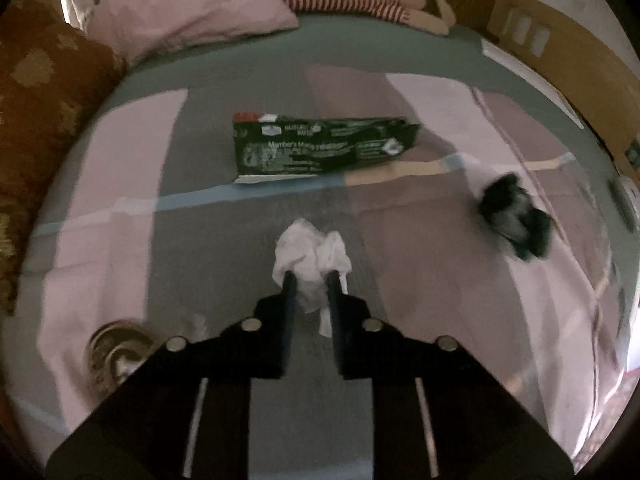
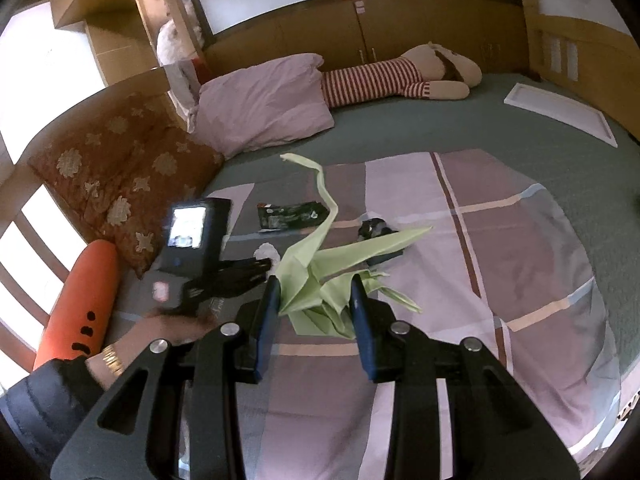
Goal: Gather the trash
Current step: 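Grasp the green paper crane with the right tool while the left tool grasps the white tissue, then carry the tissue and paper crane with both tools to the wastebasket and release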
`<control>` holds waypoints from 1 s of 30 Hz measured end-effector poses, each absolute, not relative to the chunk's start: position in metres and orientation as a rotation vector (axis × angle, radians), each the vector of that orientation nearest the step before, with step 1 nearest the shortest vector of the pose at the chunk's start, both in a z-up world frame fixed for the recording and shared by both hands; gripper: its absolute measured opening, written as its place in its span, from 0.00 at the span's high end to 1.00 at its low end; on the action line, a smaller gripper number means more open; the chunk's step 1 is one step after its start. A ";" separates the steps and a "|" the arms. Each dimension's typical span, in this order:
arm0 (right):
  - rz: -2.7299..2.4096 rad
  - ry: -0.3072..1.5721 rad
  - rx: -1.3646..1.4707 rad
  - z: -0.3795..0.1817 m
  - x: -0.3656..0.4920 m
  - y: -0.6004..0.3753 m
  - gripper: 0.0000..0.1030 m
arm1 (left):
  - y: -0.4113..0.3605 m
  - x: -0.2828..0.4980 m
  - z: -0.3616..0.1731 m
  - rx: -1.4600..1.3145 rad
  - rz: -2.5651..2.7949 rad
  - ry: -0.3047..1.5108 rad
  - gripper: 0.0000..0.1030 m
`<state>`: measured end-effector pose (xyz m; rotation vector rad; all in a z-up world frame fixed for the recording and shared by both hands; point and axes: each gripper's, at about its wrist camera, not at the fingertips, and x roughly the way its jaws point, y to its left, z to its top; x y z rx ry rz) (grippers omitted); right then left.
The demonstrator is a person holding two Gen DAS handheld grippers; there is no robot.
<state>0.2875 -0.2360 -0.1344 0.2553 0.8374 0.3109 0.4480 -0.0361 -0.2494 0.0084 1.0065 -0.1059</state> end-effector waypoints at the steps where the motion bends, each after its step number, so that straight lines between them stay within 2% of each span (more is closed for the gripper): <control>1: 0.317 0.835 0.258 -0.134 0.287 -0.235 0.66 | -0.035 0.435 -0.238 0.001 -0.113 0.987 0.84; 9: 0.363 0.837 0.206 -0.129 0.270 -0.217 0.66 | -0.037 0.291 -0.125 0.052 -0.138 0.783 0.83; 12: 0.369 0.818 0.172 -0.121 0.257 -0.208 0.66 | -0.035 0.247 -0.102 0.042 -0.136 0.724 0.83; 17: 0.370 0.809 0.164 -0.121 0.233 -0.198 0.66 | -0.027 0.207 -0.104 -0.012 -0.107 0.703 0.83; 24: 0.356 0.839 0.110 -0.134 0.231 -0.186 0.66 | -0.019 0.217 -0.126 -0.011 -0.102 0.740 0.83; 30: 0.328 0.742 0.151 -0.106 0.207 -0.207 0.66 | -0.020 0.211 -0.123 -0.013 -0.135 0.727 0.83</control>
